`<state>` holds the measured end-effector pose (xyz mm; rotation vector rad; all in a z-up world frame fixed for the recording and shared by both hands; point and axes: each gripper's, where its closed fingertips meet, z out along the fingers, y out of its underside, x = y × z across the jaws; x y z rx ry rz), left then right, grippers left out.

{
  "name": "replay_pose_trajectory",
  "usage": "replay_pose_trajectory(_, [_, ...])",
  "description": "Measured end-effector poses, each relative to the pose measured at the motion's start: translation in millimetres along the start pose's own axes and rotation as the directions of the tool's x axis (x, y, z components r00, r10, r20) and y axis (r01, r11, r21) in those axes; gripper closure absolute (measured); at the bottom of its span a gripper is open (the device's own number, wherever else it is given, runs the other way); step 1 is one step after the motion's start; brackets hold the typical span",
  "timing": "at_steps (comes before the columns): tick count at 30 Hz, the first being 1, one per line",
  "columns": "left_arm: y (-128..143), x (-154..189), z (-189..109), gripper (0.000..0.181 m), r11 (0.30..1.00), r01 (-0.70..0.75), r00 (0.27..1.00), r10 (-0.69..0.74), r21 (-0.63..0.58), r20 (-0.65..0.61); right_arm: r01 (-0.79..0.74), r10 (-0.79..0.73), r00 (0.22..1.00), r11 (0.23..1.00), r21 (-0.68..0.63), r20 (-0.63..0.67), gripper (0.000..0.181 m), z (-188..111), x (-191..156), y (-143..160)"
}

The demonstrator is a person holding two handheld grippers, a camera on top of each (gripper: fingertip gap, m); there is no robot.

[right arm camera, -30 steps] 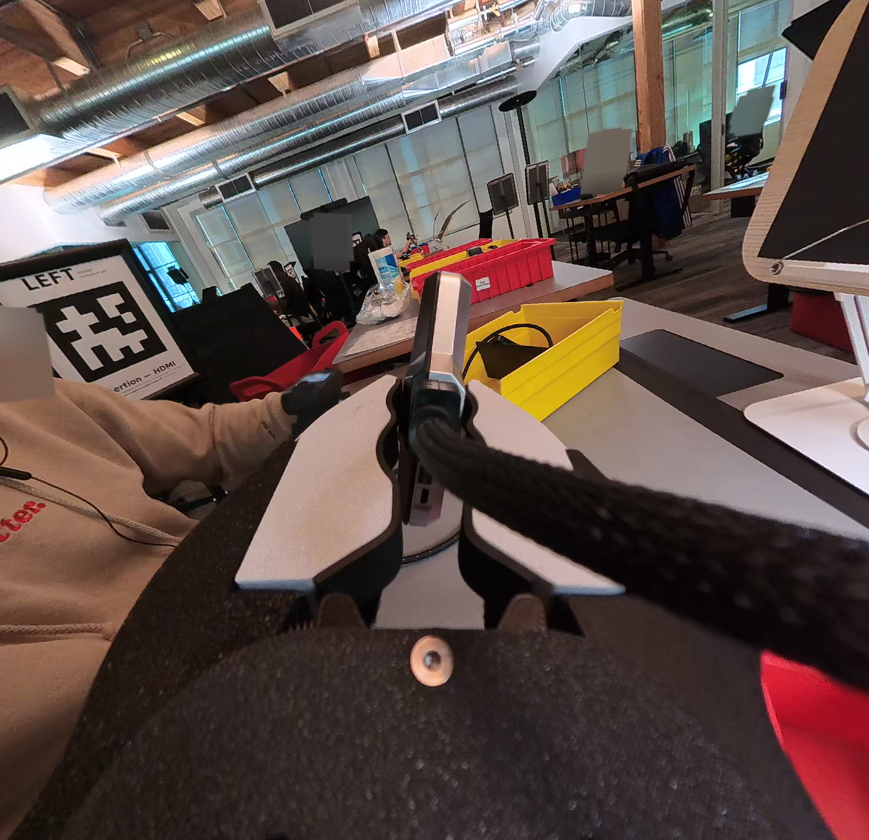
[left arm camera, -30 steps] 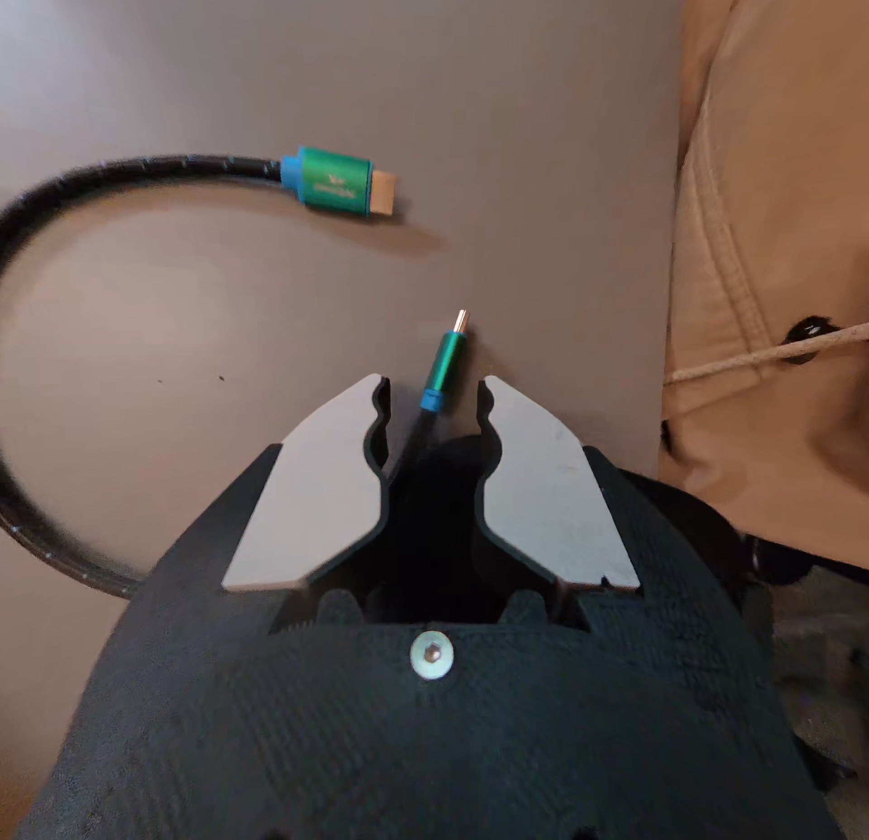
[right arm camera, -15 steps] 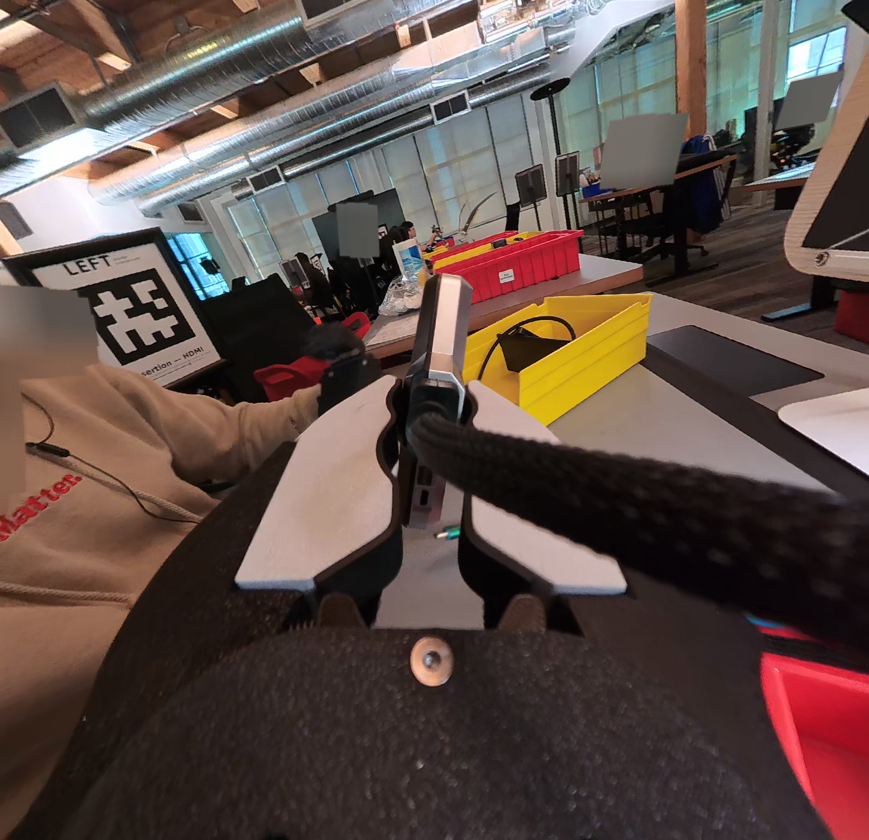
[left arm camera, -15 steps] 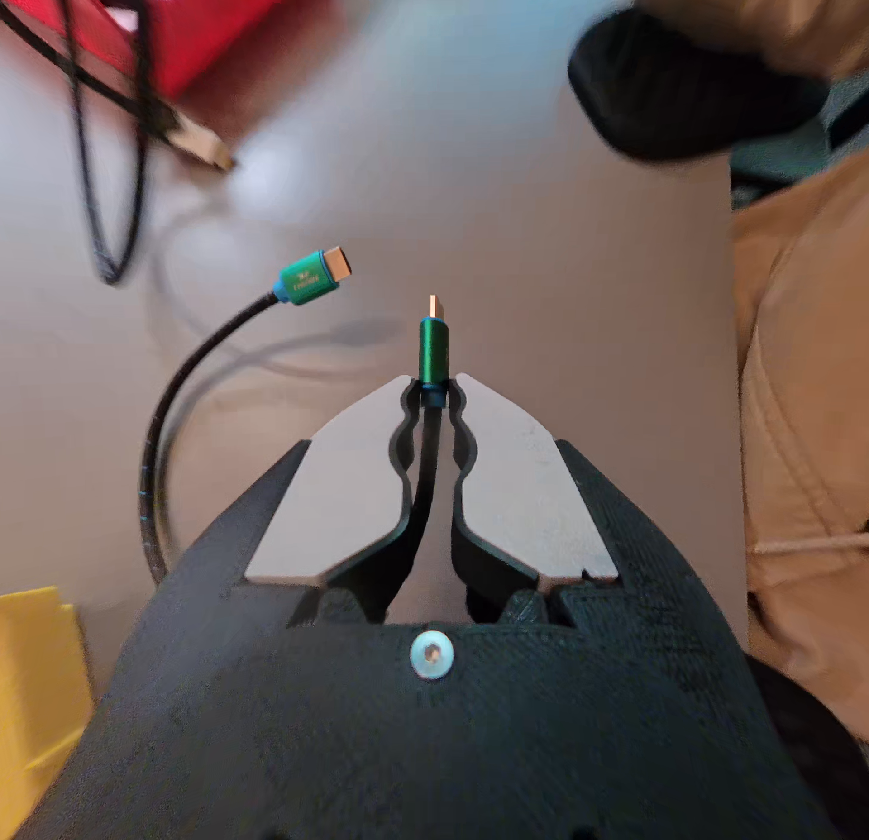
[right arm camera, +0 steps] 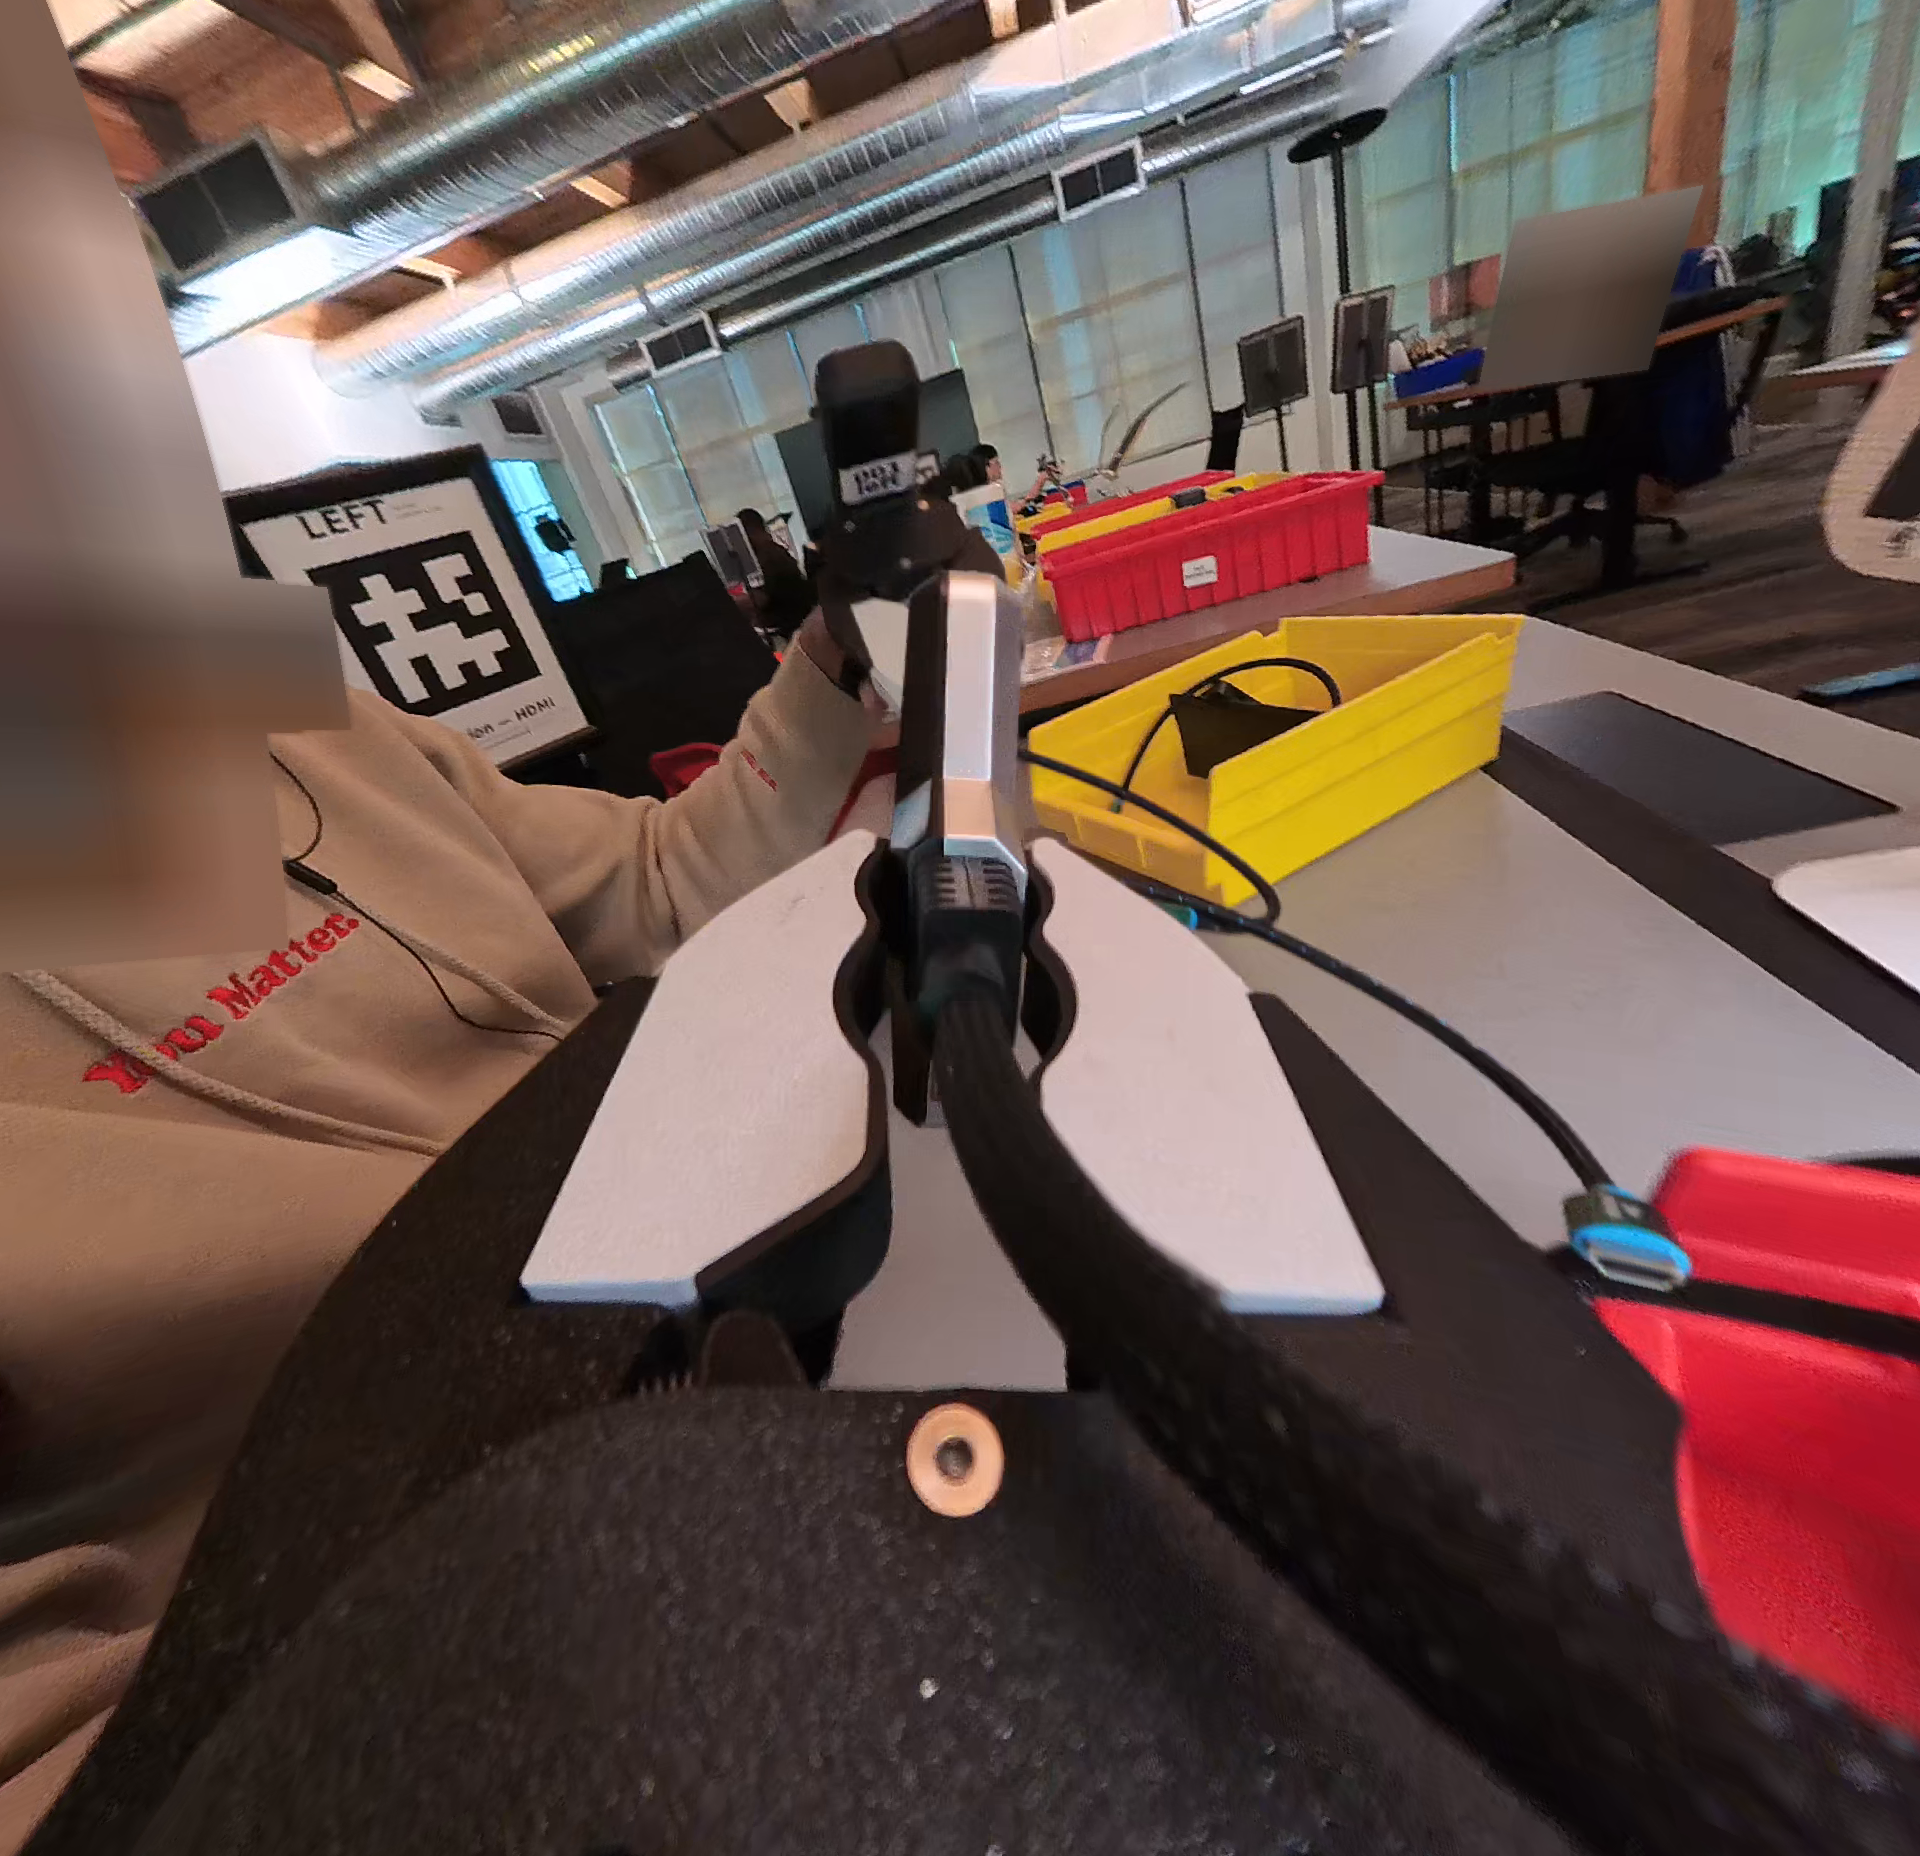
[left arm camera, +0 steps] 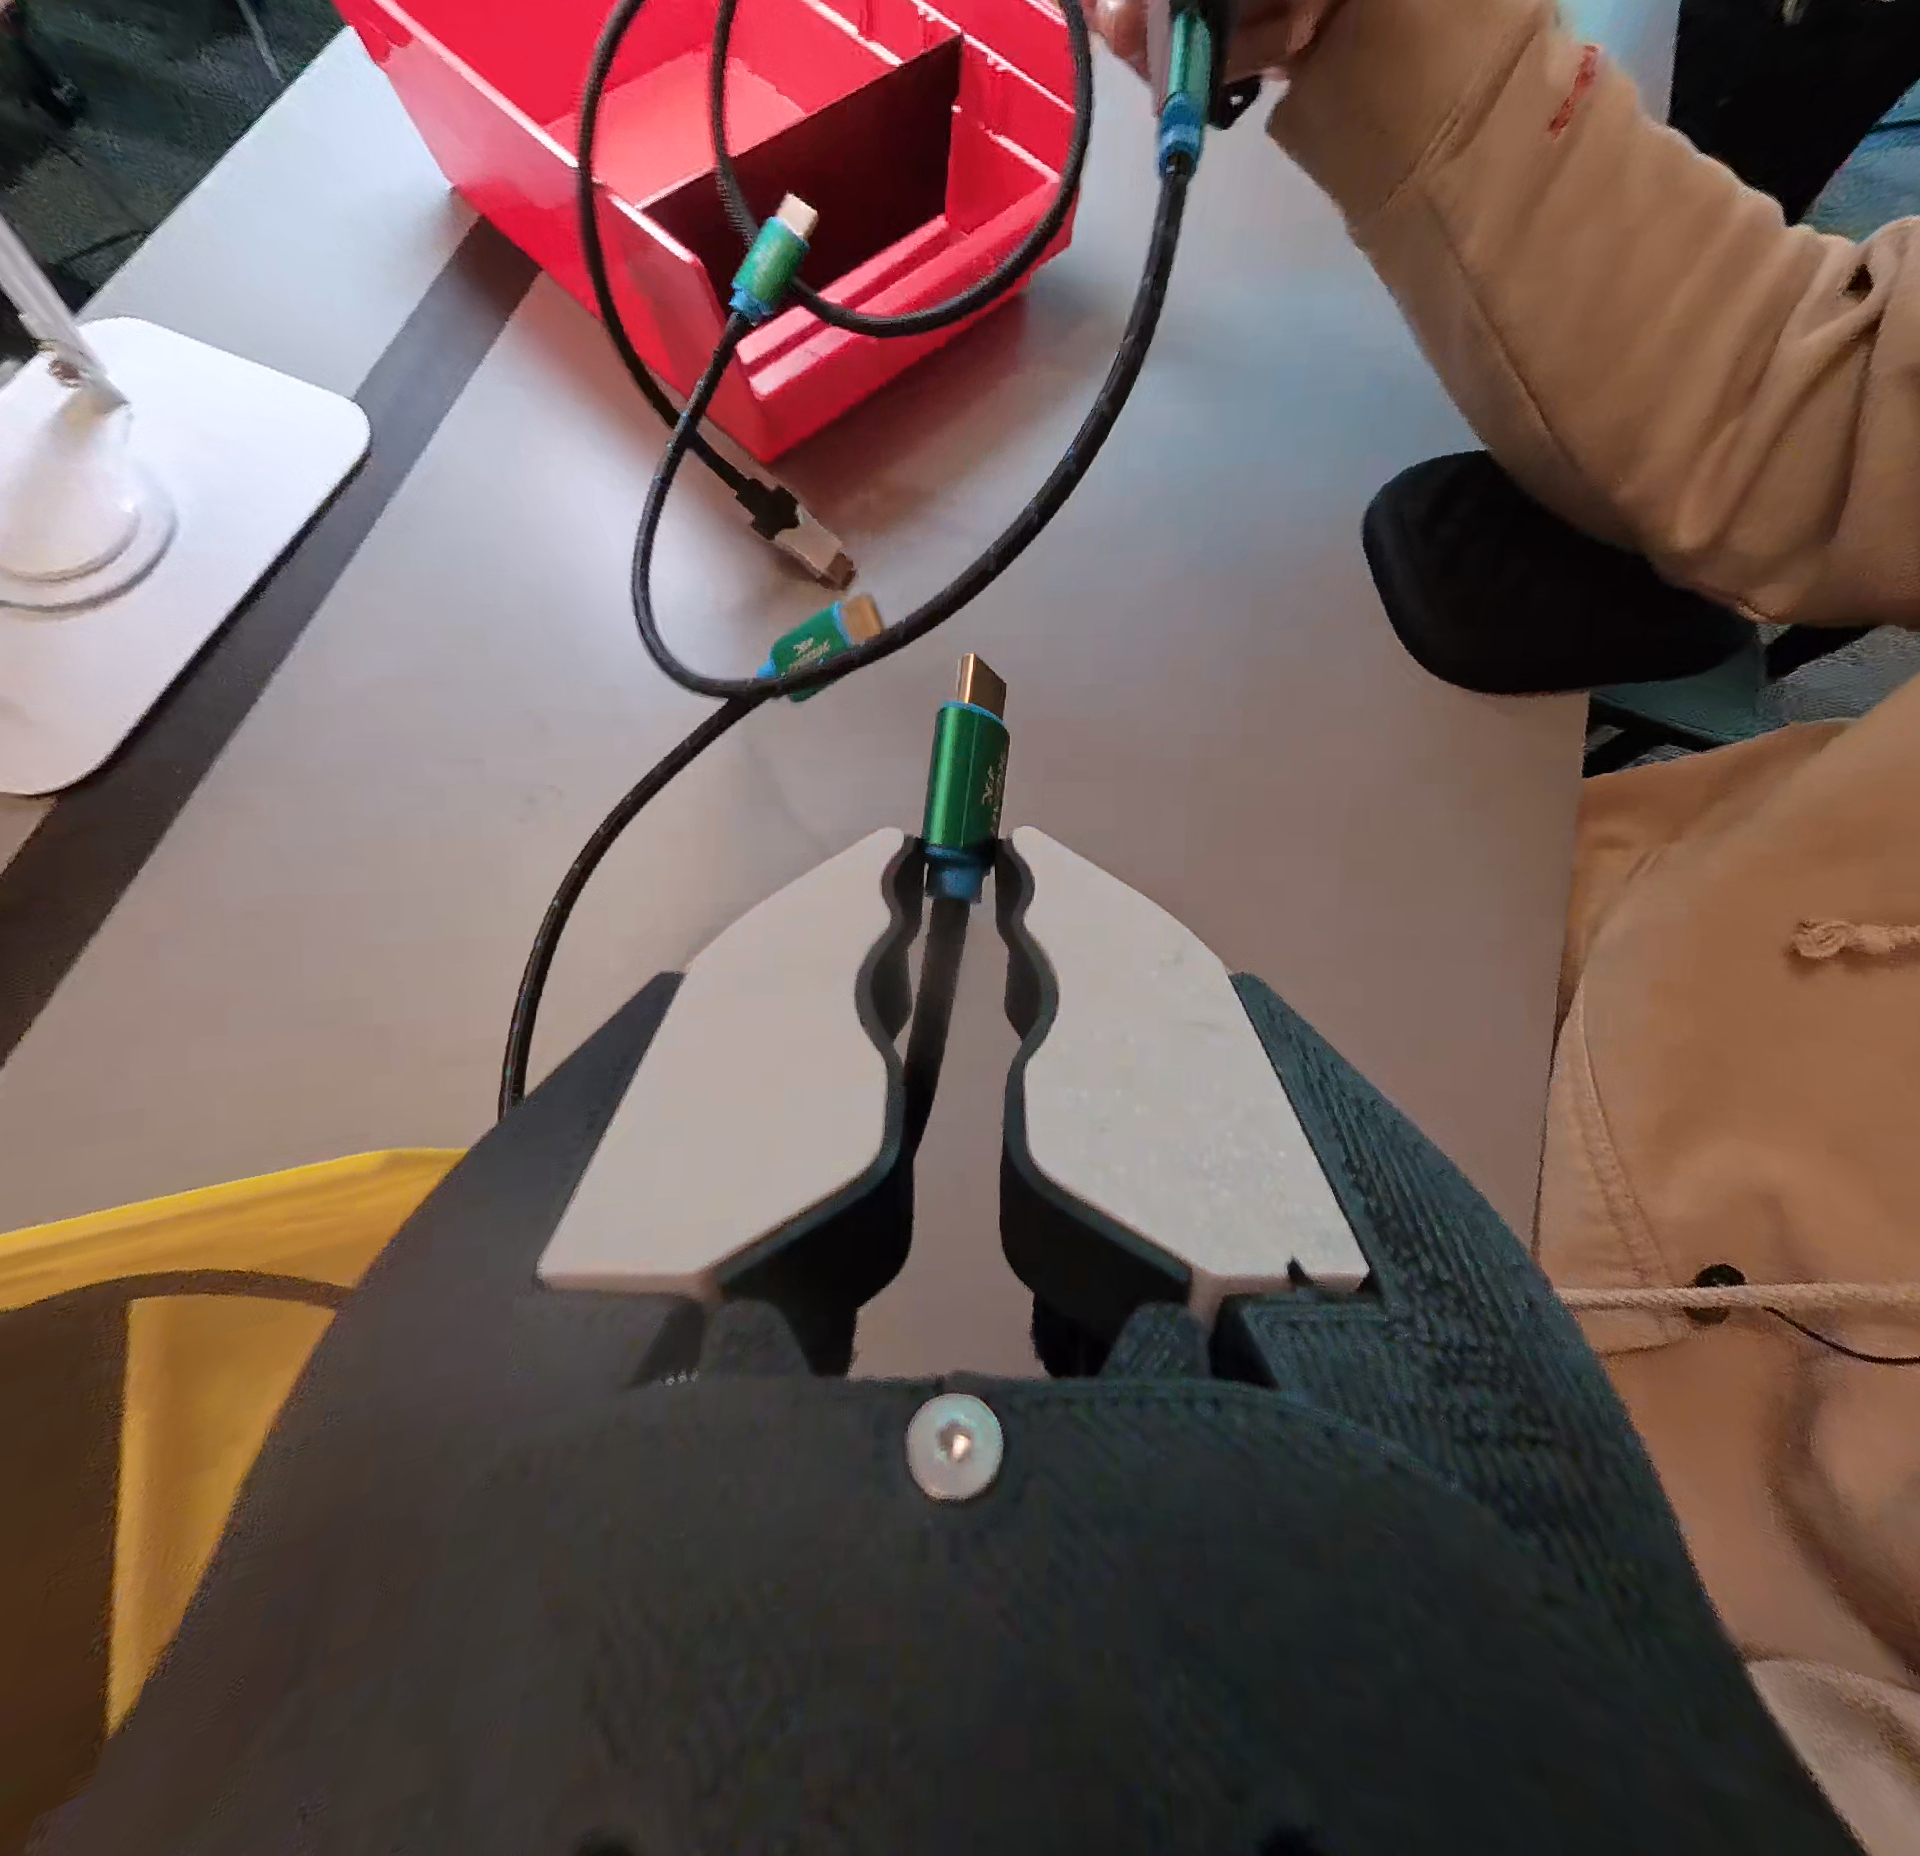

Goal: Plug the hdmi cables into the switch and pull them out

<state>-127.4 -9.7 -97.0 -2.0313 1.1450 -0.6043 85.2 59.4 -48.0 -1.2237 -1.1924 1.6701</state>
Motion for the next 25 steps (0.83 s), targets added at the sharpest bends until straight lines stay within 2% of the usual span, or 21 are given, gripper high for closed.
replay_pose_trajectory(3, [-1,-17,-4,0.167,0.999,0.024,0.996,-0.02,-0.041,0.087,0.011,-0.01,0.999,1.0,0.016,-0.05,0.159,-27,2,-5])
replay_pose_trajectory(6, [-2,-23,-4,0.167,0.998,0.031,0.993,-0.024,-0.057,0.117,0.035,-0.029,0.997,0.996,0.088,-0.073,0.159,-53,-5,-18])
replay_pose_trajectory(10, [3,-28,-8,0.167,0.993,0.009,0.991,0.007,-0.12,0.132,0.089,-0.079,0.991,0.992,0.094,-0.106,0.159,-70,-13,-25])
replay_pose_trajectory(12, [-1,-33,-14,0.166,0.995,0.011,0.987,0.005,-0.098,0.163,0.108,-0.094,0.99,0.986,0.128,-0.108,0.159,-80,-19,-33])
replay_pose_trajectory(14, [-12,-31,-14,0.166,1.0,0.001,0.988,0.003,-0.027,0.153,0.119,-0.108,0.99,0.986,0.12,-0.092,0.159,-83,-26,-32])
replay_pose_trajectory(17, [-31,-26,-6,0.167,0.997,-0.02,0.992,0.011,0.072,0.127,0.117,-0.117,0.993,0.993,0.024,-0.028,0.159,-65,-34,-20])
replay_pose_trajectory(20, [-43,-10,12,0.167,0.994,-0.052,0.996,0.045,0.094,0.073,0.094,-0.093,0.996,0.991,-0.092,0.015,0.16,-32,-31,-4])
replay_pose_trajectory(25, [-59,18,42,0.167,0.989,-0.072,0.997,0.074,0.13,-0.014,0.037,-0.036,0.999,0.985,-0.168,0.008,0.16,24,-11,11])
